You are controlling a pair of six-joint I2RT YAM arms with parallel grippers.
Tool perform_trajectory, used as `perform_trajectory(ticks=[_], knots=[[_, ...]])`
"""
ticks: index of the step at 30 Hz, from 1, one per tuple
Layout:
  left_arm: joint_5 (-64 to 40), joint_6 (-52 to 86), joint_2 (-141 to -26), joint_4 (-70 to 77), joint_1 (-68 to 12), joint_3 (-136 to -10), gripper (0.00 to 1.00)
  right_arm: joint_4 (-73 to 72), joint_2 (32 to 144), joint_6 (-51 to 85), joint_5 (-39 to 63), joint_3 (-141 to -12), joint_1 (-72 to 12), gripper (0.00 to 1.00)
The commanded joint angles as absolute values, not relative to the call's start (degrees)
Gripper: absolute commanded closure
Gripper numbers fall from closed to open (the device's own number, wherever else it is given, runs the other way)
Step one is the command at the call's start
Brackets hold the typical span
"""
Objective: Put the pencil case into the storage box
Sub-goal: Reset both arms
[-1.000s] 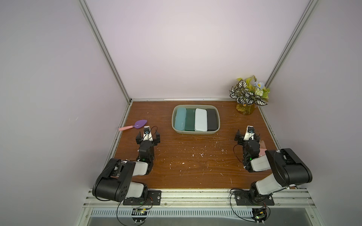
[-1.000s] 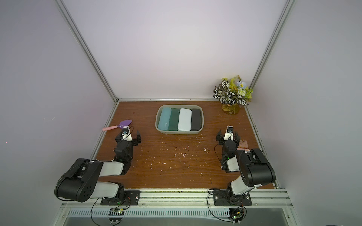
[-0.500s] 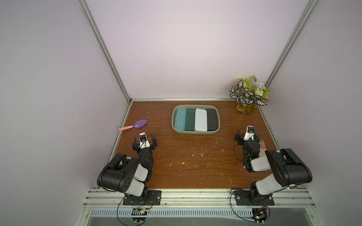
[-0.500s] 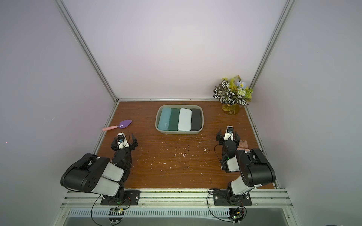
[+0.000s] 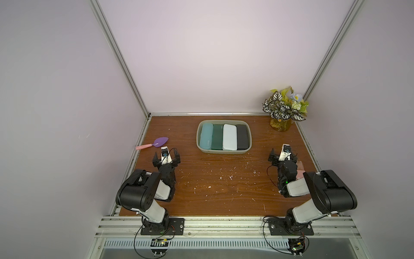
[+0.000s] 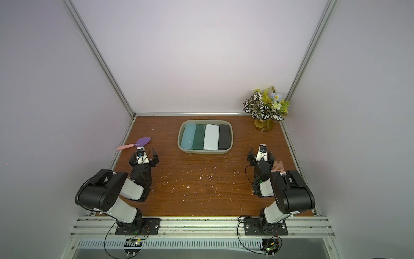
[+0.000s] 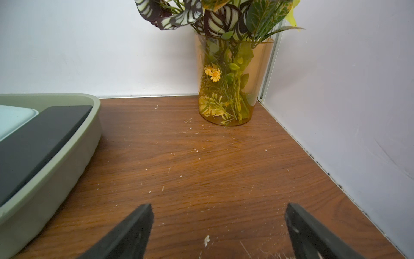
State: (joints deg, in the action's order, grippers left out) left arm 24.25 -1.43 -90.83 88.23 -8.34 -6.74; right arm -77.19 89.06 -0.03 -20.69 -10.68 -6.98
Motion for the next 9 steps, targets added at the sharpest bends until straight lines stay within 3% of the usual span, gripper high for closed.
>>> perform_trajectory(ticks=[1, 9], knots=[[23.48, -0.37, -90.56, 85.75, -7.29, -8.09, 0.02, -79.89, 89.03, 0.00, -20.52, -10.73, -6.80, 0.01], [23.52, -0.43, -90.46, 86.00, -7.32, -7.91, 0.02, -79.89, 88.86, 0.04, -20.43, -10.72, -6.71, 0.01]])
